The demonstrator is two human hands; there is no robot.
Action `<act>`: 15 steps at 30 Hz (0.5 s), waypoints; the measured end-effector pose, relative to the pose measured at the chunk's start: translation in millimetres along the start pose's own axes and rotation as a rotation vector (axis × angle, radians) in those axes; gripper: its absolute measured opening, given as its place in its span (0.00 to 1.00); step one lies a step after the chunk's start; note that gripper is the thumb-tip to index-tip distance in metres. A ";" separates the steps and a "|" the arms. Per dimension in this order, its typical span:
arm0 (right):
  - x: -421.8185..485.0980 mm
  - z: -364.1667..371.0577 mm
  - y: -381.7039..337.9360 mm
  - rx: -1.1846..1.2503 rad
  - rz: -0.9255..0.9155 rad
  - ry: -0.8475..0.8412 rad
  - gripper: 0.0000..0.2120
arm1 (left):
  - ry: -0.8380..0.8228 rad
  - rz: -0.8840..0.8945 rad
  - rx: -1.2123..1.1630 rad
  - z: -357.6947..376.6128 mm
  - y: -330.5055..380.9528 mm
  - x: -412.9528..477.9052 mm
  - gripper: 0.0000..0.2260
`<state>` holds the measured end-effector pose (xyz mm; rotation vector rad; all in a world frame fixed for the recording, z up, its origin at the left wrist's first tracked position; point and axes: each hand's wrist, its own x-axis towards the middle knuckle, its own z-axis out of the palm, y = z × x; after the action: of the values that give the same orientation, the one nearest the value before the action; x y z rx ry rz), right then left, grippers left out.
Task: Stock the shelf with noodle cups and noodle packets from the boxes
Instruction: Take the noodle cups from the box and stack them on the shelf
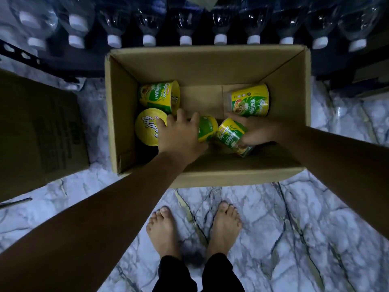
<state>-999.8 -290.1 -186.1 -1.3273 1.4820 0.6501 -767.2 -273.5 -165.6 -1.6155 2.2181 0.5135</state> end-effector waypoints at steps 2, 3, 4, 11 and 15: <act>2.6 3.4 -6.6 -0.033 -0.060 0.072 0.46 | -0.001 0.000 -0.003 0.2 1.2 0.9 0.36; 3.1 6.1 -7.8 -0.016 -0.071 0.122 0.43 | -0.002 0.002 -0.001 0.0 1.7 1.7 0.35; 3.1 8.9 -7.7 0.003 -0.079 0.181 0.40 | -0.001 0.005 0.000 -0.2 1.7 2.5 0.35; -23.4 30.1 17.1 0.203 -0.122 0.455 0.28 | 0.012 0.003 0.030 -5.0 2.4 13.1 0.35; -26.0 45.9 33.3 0.187 -0.241 0.454 0.25 | -0.014 0.054 0.107 0.4 15.5 24.8 0.37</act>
<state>-1019.2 -230.8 -186.0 -1.5379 1.6538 0.0497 -789.2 -289.5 -176.5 -1.4982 2.2435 0.4121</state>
